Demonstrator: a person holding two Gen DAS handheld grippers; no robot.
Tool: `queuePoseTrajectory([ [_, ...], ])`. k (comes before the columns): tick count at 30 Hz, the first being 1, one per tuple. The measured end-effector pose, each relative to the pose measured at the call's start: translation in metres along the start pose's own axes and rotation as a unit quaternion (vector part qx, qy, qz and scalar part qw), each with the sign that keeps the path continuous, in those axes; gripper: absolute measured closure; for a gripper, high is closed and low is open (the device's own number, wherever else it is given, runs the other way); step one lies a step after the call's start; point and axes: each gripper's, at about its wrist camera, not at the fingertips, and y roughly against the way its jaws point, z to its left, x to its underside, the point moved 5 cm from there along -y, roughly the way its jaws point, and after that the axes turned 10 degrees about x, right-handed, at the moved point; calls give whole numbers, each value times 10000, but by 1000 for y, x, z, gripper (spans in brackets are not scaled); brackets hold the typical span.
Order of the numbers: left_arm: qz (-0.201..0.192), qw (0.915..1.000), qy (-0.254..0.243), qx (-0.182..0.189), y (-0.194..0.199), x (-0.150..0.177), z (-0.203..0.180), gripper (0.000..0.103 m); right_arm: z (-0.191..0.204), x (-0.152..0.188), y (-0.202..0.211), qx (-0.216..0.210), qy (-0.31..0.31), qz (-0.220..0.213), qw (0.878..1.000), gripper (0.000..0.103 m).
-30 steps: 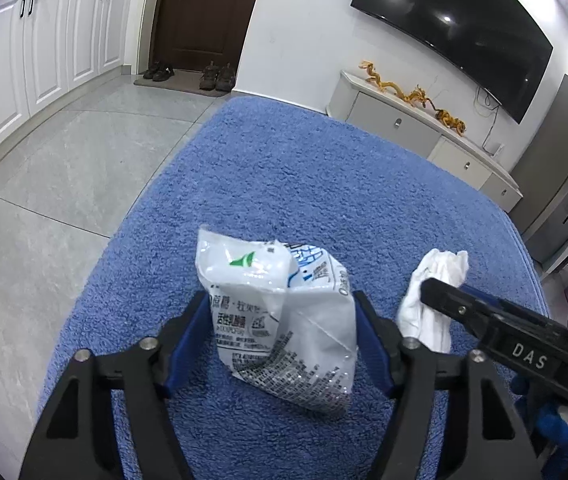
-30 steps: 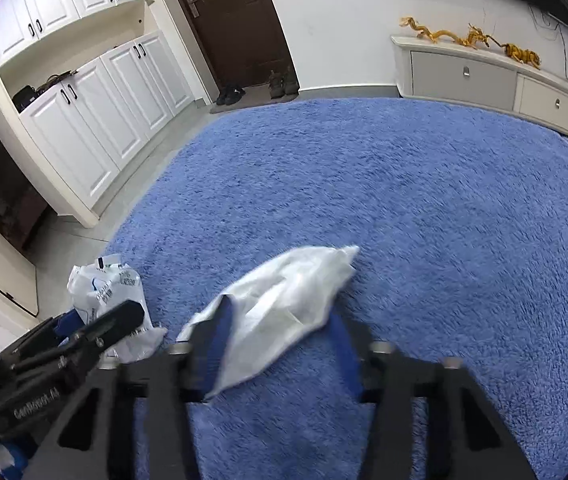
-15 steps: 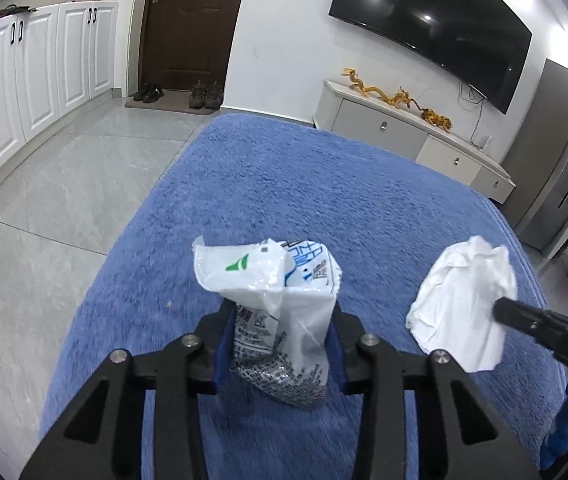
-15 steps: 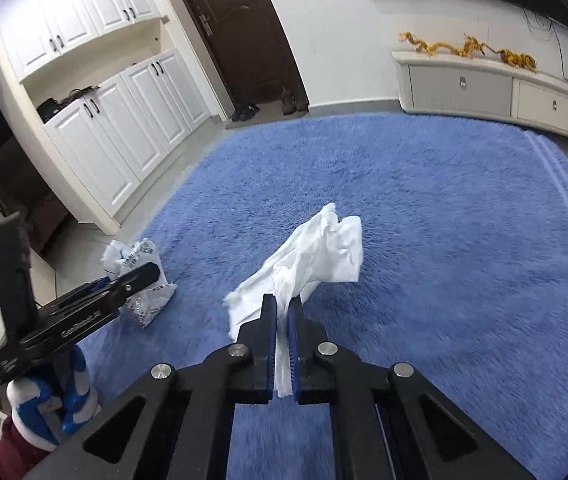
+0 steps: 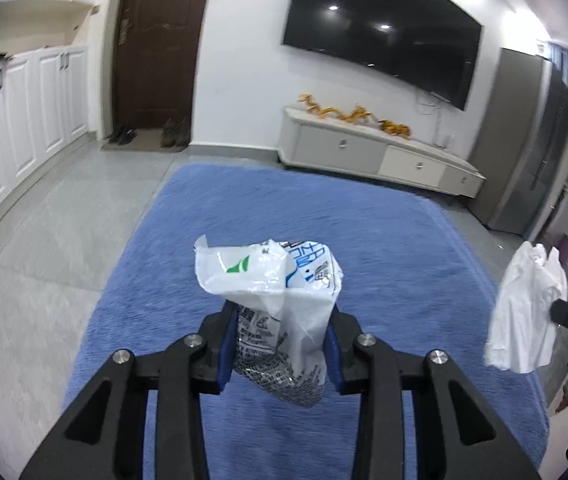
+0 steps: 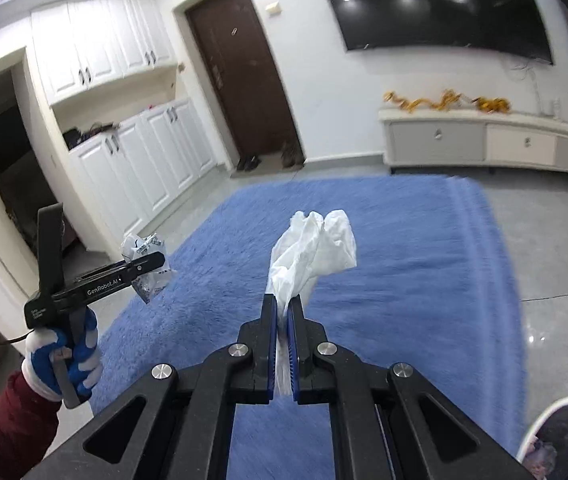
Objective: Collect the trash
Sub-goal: 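Lift the white printed bag and white paper and carry them to the bin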
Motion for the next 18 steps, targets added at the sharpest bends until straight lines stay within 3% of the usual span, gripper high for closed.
queuePoseTrajectory([
  [8,207,9937,-755,806,-9,-1,-116,69,-84,24,102,768,-518,-599,9939,97],
  [12,410,9833,-1233,1273,-25,8,-190,69,-135,49,139,1234,-880,-723,9858,97],
  [18,910,9591,-1873,1918,-58,33,-300,69,-200,92,177,1818,-1419,-806,9697,97],
])
